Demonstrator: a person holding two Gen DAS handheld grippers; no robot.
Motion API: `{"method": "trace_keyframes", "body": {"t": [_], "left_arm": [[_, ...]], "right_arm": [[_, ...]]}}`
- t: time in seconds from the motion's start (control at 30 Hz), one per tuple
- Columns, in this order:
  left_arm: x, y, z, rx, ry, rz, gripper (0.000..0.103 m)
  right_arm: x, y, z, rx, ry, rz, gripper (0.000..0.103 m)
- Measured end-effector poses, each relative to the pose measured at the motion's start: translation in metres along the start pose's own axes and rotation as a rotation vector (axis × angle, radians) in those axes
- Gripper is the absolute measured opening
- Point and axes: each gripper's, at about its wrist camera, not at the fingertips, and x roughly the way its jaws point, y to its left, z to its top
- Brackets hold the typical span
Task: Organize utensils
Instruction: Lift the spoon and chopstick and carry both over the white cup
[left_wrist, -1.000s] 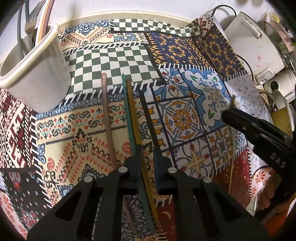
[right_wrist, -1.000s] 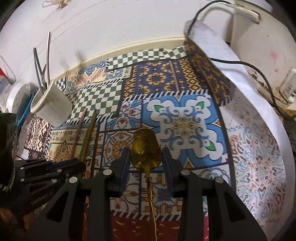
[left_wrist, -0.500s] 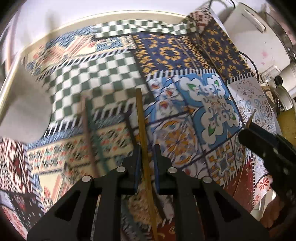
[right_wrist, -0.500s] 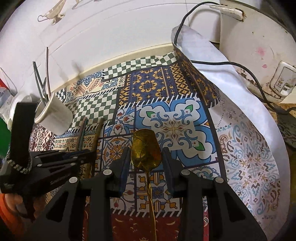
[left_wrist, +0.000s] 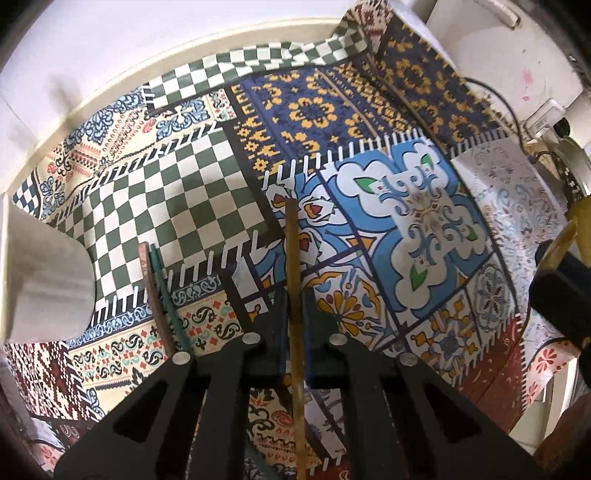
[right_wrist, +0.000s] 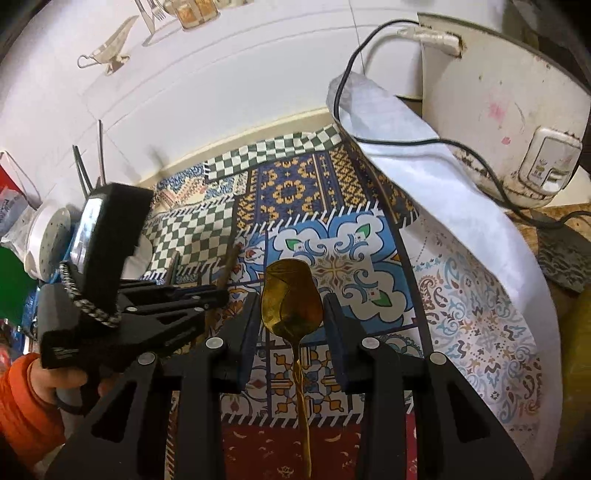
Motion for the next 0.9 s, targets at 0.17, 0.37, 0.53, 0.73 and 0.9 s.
{"method": "trace_keyframes", "body": {"t": [0.17,0.37,0.53,0.73,0.9], "left_arm": [[-0.035,0.0,-0.013,0.007,-0.068,-0.01,0.005],[-0.091,0.007,-0.032,-0.011,-0.182,-0.034,0.005],[-0.134,0.018,-0.053,-0.036,-0.26,-0.057,0.005],[-0.175,0.032,-0.074,-0.074,-0.353,-0.067,0.005],[-0.209,0.044,-0.083,-0.1,-0.439,-0.05,0.005]], "right_arm": [[-0.015,0.007,0.006,-0.015,-0.031,-0.004,0.031],[-0.032,0.025,0.012,-0.046,-0.076,0.0,0.031],[-0.047,0.045,0.015,-0.076,-0.113,0.01,0.031],[-0.062,0.068,0.02,-0.109,-0.151,0.035,0.031],[-0.075,0.092,0.03,-0.16,-0.196,0.054,0.031]]}}
